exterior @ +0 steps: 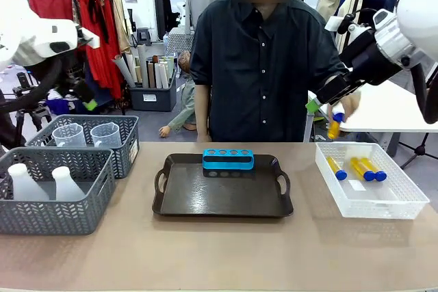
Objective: Prepare the laboratory tools.
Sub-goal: Pick up one Large Measuring Cup and place it on the Handle tray.
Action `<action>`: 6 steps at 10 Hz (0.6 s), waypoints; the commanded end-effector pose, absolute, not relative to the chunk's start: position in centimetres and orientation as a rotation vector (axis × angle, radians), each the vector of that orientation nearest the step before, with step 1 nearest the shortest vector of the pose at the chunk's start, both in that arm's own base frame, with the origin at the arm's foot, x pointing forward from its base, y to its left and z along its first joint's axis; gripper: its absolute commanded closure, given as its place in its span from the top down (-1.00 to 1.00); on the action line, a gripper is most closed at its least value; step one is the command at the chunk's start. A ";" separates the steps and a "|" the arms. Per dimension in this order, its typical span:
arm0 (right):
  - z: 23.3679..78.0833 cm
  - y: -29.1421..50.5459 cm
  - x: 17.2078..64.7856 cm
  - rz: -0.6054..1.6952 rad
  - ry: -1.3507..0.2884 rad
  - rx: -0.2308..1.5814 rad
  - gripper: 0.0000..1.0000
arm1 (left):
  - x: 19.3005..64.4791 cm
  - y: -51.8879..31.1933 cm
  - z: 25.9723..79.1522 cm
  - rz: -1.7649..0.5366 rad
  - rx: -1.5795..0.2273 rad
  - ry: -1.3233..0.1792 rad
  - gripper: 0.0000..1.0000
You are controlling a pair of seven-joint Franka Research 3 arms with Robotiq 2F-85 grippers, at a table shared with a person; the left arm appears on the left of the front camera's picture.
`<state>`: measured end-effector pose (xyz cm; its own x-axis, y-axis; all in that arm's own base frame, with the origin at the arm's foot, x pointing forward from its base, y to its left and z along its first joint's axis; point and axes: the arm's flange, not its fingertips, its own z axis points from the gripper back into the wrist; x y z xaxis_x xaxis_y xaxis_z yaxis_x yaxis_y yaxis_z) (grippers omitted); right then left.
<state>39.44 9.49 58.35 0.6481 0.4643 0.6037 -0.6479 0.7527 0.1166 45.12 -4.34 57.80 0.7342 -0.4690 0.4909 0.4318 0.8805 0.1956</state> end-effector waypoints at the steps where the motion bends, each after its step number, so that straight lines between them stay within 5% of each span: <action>1: 58.4 9.5 39.4 0.645 -0.583 0.345 1.00 | 48.0 -1.7 56.1 -0.368 0.104 -0.497 1.00; 6: 58.4 9.5 39.4 0.645 -0.583 0.345 1.00 | 50.9 3.0 51.8 -0.209 0.147 -0.442 1.00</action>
